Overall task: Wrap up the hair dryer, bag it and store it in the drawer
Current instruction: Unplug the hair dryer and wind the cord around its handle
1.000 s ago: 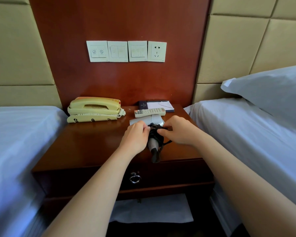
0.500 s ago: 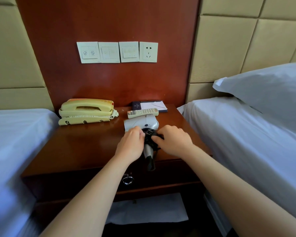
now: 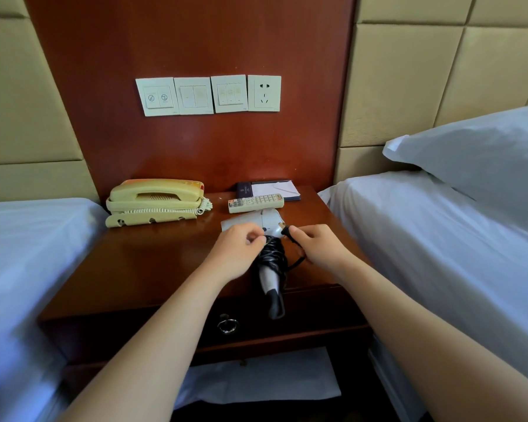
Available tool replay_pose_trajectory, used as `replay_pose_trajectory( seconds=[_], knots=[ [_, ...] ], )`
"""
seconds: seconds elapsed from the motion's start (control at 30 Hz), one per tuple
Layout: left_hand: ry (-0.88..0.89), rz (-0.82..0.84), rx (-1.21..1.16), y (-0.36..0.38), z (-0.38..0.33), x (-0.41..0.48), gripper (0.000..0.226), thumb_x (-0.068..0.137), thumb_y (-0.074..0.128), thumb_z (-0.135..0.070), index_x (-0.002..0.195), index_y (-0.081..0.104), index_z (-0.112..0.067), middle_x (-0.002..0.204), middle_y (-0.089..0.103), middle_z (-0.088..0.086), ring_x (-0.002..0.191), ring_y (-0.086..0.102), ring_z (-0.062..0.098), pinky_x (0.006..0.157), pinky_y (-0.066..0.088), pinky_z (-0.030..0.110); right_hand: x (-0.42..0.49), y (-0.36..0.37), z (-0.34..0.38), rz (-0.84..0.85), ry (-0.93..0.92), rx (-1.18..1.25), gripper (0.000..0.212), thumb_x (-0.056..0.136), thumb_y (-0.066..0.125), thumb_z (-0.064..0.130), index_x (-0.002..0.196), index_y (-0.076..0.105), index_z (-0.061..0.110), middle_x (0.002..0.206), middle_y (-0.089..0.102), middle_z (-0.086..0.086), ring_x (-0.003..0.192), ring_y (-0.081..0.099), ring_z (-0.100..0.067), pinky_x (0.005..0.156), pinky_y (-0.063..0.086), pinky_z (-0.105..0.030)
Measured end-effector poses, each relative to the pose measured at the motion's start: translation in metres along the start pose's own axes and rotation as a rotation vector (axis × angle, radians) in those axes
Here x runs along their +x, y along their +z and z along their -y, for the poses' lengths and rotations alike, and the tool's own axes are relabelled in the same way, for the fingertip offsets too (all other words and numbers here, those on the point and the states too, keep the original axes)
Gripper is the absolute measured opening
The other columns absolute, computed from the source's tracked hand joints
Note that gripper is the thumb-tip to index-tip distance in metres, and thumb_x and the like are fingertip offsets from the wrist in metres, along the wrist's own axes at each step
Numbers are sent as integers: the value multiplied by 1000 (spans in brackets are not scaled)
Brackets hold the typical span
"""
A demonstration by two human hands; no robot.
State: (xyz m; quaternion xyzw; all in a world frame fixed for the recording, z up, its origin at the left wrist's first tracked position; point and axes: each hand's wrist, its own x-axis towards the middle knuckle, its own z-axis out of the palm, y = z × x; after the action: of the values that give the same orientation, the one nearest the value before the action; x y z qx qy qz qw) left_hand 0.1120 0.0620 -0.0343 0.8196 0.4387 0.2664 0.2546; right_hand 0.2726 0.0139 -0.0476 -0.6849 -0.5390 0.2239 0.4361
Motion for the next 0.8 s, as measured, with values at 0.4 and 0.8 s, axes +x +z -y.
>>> replay_pose_trajectory(
  seconds=[0.4,0.8],
  knots=[
    [172,-44,913,10,-35,-1,22,98,46,-22,117,54,-14,119,56,5,113,55,27,72,33,31,-5,-5,-4,7,-66,-147,52,95,48,32,44,48,21,40,47,6,50,43,-10,53,32,-26],
    [283,20,408,5,-9,-2,17,97,42,-22,81,44,-20,87,48,-4,86,47,19,76,46,43,-14,0,0,-13,-148,-164,28,95,48,31,74,55,14,48,47,10,53,41,-4,56,31,-28]
  ],
)
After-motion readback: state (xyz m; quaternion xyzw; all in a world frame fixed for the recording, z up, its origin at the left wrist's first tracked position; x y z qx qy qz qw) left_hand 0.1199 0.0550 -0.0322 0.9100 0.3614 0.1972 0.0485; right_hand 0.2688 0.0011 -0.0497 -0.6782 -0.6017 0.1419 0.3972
